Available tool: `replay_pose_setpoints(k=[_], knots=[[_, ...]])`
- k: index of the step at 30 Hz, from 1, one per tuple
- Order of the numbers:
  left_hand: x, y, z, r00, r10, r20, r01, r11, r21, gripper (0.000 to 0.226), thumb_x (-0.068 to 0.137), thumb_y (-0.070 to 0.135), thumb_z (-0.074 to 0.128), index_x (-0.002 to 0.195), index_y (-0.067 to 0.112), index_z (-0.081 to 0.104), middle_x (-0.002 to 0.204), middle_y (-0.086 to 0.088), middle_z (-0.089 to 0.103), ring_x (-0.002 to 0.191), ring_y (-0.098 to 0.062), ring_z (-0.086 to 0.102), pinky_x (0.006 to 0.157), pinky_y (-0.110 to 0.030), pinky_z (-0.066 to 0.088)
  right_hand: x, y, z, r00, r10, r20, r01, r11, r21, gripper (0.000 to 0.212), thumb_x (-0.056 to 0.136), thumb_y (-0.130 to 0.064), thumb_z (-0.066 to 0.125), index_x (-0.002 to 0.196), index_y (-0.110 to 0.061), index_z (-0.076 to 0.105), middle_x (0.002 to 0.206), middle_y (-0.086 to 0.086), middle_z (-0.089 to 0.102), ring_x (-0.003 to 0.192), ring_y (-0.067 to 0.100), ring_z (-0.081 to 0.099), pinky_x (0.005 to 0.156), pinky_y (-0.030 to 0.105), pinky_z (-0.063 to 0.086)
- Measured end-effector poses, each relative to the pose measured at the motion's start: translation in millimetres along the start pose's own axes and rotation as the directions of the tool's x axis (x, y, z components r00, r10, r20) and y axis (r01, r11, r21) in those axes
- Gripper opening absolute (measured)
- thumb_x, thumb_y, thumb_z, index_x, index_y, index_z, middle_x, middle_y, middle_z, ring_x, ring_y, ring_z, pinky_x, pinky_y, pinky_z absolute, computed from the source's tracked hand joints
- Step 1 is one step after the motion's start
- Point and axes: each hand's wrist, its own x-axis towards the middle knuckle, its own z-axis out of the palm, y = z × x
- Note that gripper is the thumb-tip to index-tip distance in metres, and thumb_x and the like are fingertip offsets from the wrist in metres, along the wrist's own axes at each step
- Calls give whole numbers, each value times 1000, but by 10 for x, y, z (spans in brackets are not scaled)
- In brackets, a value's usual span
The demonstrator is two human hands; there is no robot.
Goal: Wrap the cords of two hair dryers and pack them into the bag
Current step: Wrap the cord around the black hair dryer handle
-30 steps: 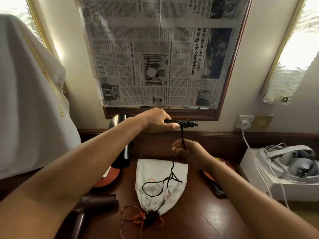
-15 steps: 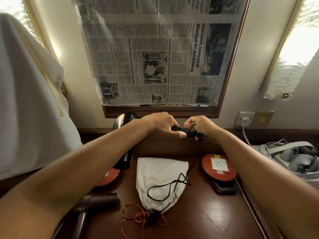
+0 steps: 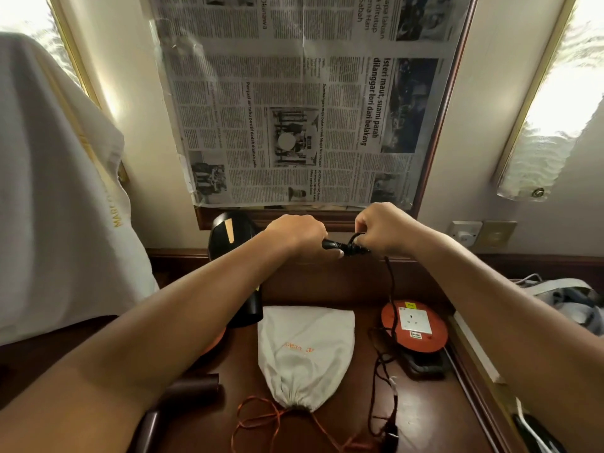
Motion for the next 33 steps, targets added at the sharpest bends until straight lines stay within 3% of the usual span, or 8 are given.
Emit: replay_pose_setpoints(k=[7, 11, 14, 16, 21, 26, 29, 33], knots=[[60, -135, -4, 999, -27, -34, 28, 1000, 15, 56, 89, 69, 37, 98, 20, 62, 96, -1, 62, 98, -24, 61, 70, -35, 40, -158, -94, 178, 992, -121, 46, 118, 990, 79, 7, 83, -13, 58, 86, -8, 62, 78, 2, 60, 73, 21, 56, 61, 30, 44], [89, -213, -32, 996, -84, -22, 79, 981, -176, 71, 92, 66, 35, 128, 10, 57, 125, -8, 61, 113, -25, 58, 88, -40, 47, -291, -130, 486, 991, -94, 98, 59, 948, 314, 20, 86, -7, 54, 104, -15, 54, 87, -2, 57, 80, 18, 57, 60, 23, 43], [89, -241, -61, 996, -79, -39, 66, 963, -260, 74, 92, 67, 36, 130, 7, 56, 124, -11, 62, 110, -26, 59, 89, -40, 49, -413, -159, 793, 990, 3, 140, -102, 699, 708, 21, 91, 1, 45, 105, -13, 50, 83, 5, 53, 76, 22, 57, 50, 29, 51], [92, -281, -67, 995, -84, -54, 63, 948, -312, 75, 92, 66, 37, 128, 3, 56, 118, -15, 64, 105, -29, 60, 78, -36, 46, -479, -211, 957, 987, 45, 152, -154, 490, 858, 17, 97, 1, 39, 95, -11, 50, 79, 7, 47, 73, 21, 53, 51, 30, 51], [65, -332, -48, 996, -67, -51, 40, 909, -415, 76, 92, 65, 40, 111, -7, 60, 92, -16, 67, 85, -29, 63, 64, -32, 39, -554, -293, 1149, 993, 91, 80, -101, 261, 960, 22, 100, 4, 35, 92, -6, 53, 75, 8, 55, 54, 17, 57, 53, 25, 47], [5, -361, -130, 998, -28, -59, -8, 848, -530, 52, 94, 56, 44, 71, 10, 51, 64, -5, 53, 60, -20, 53, 57, -28, 39, -670, -332, 1232, 989, 47, 138, -136, -47, 990, 28, 104, -26, 34, 93, -9, 53, 62, 5, 44, 41, 9, 23, 41, 19, 18], [-23, -381, -177, 999, 13, -49, -37, 853, -520, 54, 92, 58, 46, 71, 10, 53, 63, -4, 54, 56, -15, 52, 58, -25, 42, -691, -243, 1254, 983, 38, 179, -177, -40, 983, 36, 101, -37, 37, 84, -10, 53, 56, 1, 36, 44, 11, 20, 43, 21, 15], [-79, -402, -197, 998, 38, -48, -57, 869, -491, 52, 93, 57, 47, 66, 13, 54, 58, -1, 51, 49, -11, 47, 55, -24, 38, -634, -64, 1301, 963, 190, 192, -221, 146, 964, 46, 96, -46, 43, 68, -9, 47, 53, 3, 31, 43, 13, 20, 46, 26, 14]])
